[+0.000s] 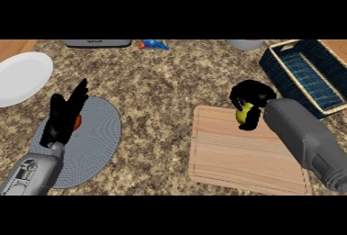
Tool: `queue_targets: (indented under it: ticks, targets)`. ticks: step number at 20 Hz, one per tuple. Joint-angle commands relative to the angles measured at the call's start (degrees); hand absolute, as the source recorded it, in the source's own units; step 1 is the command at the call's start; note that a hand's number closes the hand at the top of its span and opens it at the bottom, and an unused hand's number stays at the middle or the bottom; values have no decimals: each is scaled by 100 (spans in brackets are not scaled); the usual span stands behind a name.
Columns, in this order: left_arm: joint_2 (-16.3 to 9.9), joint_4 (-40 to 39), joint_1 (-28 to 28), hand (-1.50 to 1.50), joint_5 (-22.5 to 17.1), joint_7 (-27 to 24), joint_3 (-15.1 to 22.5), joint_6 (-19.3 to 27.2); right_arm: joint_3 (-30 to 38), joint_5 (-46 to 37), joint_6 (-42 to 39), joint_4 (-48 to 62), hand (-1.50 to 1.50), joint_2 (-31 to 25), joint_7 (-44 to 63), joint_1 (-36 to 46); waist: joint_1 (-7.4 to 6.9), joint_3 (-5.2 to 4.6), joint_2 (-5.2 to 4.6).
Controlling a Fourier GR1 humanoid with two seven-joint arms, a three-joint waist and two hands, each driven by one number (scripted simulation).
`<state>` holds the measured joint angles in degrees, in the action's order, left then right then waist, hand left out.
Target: Pick the pear from the cutting board and place it in the basket
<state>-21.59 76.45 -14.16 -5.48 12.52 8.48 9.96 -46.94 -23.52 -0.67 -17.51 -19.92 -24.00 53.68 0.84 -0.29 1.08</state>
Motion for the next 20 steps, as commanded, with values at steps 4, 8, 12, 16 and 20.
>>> queue_targets:
  ticks: [4, 8, 12, 16, 20]
  targets:
    - [-54, 31, 137, 0, 58, -60, -83, -24, -150, -545, 1010, -628, 150, 492, 2314, 387, 58, 18, -8]
    - [48, 46, 351, 0, 56, -162, -84, 24, 656, 294, 776, -1606, 150, 438, 2605, 132, 202, 19, 36]
    - [-10, -97, 266, 0, 37, -224, -213, -19, 1221, 833, 552, -2626, 150, 196, 2897, 292, 288, 20, 39]
    - [-169, 105, 477, 0, -37, -154, -295, -99, 2064, 1557, 662, -3494, 150, 64, 3382, 587, 313, 27, 110]
    - [-112, 221, 586, 0, -57, -104, -291, -76, 2463, 1815, 621, -4703, 150, -450, 4256, 626, 353, 29, 116]
